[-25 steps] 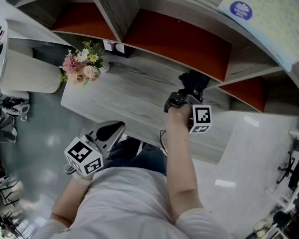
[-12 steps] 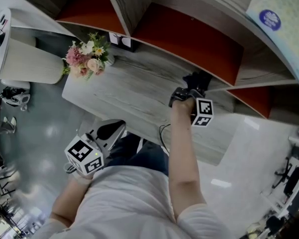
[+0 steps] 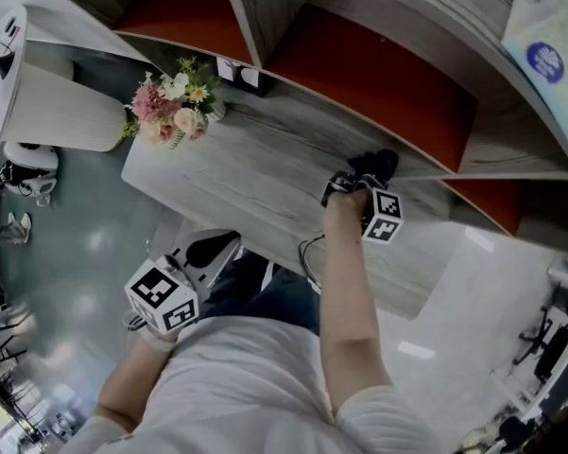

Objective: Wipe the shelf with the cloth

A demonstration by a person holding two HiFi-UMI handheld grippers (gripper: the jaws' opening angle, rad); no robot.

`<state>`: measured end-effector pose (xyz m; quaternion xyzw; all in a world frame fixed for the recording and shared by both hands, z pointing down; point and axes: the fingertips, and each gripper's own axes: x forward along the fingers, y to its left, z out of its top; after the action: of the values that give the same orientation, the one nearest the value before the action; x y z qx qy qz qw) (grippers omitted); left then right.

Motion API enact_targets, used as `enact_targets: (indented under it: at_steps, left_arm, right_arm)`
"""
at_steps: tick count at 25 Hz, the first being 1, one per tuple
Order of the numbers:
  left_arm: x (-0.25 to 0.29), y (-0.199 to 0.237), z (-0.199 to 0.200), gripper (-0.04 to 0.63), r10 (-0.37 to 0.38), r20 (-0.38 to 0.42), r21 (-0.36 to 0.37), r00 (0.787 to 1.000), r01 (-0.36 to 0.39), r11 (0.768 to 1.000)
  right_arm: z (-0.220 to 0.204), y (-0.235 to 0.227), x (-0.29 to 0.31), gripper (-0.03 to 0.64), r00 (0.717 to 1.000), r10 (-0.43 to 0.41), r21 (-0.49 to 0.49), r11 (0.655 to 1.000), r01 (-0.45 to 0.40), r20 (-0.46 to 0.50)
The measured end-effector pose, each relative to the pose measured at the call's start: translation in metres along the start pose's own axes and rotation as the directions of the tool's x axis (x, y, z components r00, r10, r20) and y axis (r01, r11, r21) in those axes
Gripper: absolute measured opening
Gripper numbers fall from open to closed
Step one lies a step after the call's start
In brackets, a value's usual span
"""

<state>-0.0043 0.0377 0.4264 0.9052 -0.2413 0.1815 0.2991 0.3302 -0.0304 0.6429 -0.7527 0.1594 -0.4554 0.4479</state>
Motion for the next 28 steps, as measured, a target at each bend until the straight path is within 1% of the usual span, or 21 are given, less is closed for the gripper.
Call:
enact_targets:
  at_steps: [3, 5, 8, 11, 15, 20, 23, 28]
  left_arm:
    - [-0.001, 0.003, -0.003, 0.015, 0.003, -0.004, -0.006, 1.0, -0.004, 1.0]
    - [-0.001, 0.005, -0.004, 0.015, 0.006, -0.009, -0.008, 1.0, -0.006, 1.0]
    - [-0.003, 0.008, -0.005, 0.015, 0.011, -0.011, -0.012, 1.0, -0.011, 1.0]
    - [-0.005, 0.013, -0.006, 0.015, 0.018, -0.012, -0.014, 1.0, -0.018, 1.0]
    - [-0.008, 0.019, -0.009, 0.015, 0.03, -0.02, -0.032, 0.999, -0.031, 0.999]
    - [-0.009, 0.026, -0.011, 0.015, 0.04, -0.024, -0.05, 0.999, -0.041, 0.998]
    - [-0.009, 0.029, -0.01, 0.015, 0.046, -0.025, -0.055, 0.999, -0.047, 0.997]
    - [-0.009, 0.032, -0.008, 0.015, 0.05, -0.025, -0.059, 0.998, -0.051, 0.997]
  right_arm:
    - [-0.002, -0.003, 0.007, 0.1, 0.999, -0.033, -0.054, 0.998, 0.034, 0.019]
    - [-0.003, -0.004, 0.012, 0.1, 0.998, -0.052, -0.063, 0.997, 0.054, 0.035]
    - [-0.004, -0.002, 0.021, 0.1, 0.996, -0.065, -0.028, 0.997, 0.067, 0.058]
    - [-0.006, 0.004, 0.032, 0.098, 0.995, -0.063, 0.029, 0.998, 0.06, 0.076]
    - [-0.006, 0.017, 0.05, 0.097, 0.995, -0.038, 0.102, 0.994, 0.028, 0.097]
    - [-0.009, 0.041, 0.067, 0.094, 0.992, 0.018, 0.152, 0.988, -0.037, 0.126]
    - [-0.008, 0.038, 0.076, 0.092, 0.989, 0.045, 0.194, 0.978, -0.073, 0.141]
    - [-0.007, 0.038, 0.073, 0.092, 0.984, 0.12, 0.188, 0.972, -0.143, 0.129]
